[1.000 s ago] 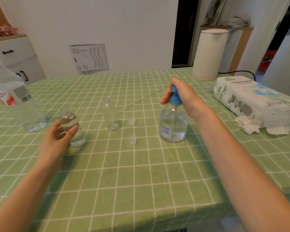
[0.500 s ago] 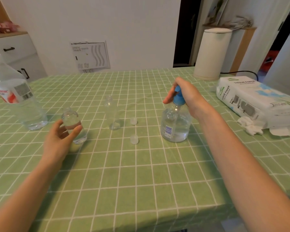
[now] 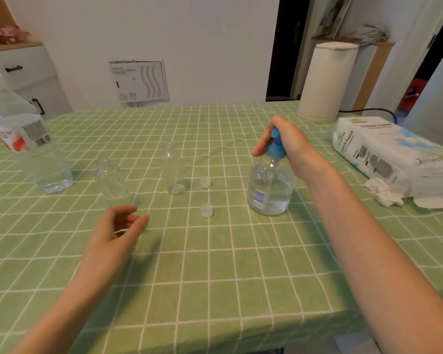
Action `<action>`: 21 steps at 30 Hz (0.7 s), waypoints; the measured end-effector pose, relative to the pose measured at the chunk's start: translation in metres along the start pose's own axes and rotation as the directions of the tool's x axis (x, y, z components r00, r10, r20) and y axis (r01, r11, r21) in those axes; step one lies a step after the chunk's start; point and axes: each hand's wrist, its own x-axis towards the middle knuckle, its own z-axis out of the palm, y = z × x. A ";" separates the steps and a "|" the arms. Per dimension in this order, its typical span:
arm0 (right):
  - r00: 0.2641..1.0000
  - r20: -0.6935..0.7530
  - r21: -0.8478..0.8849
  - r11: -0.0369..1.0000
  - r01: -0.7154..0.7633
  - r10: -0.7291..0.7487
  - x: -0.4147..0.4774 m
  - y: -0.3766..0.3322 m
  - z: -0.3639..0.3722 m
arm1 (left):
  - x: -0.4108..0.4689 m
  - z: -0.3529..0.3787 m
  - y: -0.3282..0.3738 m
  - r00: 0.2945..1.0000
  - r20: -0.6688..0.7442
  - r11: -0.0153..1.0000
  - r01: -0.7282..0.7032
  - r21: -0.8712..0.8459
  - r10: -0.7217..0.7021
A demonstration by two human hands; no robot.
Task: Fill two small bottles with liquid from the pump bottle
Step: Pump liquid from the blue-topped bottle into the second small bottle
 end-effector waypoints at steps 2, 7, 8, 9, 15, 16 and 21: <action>1.000 0.005 -0.005 1.000 0.004 -0.004 0.000 0.000 0.001 | 0.007 0.014 0.008 0.998 0.054 0.999 -0.035 -0.004 0.035; 1.000 0.017 -0.009 1.000 0.008 -0.008 -0.001 0.000 0.000 | 0.042 0.053 0.015 0.996 -0.004 0.991 -0.085 0.104 0.086; 1.000 0.018 -0.014 1.000 0.009 -0.009 -0.001 0.000 0.000 | 0.052 0.060 0.016 0.997 -0.029 0.992 -0.064 0.111 0.067; 1.000 0.017 -0.018 1.000 0.011 -0.011 -0.001 0.000 0.000 | 0.061 0.066 0.017 0.998 -0.052 0.994 -0.035 0.107 0.041; 1.000 0.011 -0.033 0.999 0.010 -0.010 -0.002 0.000 0.000 | 0.096 0.085 0.012 0.997 -0.063 0.999 0.041 -0.032 -0.043; 1.000 0.010 -0.036 0.999 0.010 -0.009 -0.002 0.000 -0.001 | 0.098 0.086 0.011 0.998 -0.066 0.999 0.023 -0.026 -0.025; 1.000 0.015 -0.042 0.999 0.012 -0.011 -0.001 0.001 -0.001 | 0.092 0.083 0.021 0.996 -0.065 0.994 -0.065 -0.092 0.059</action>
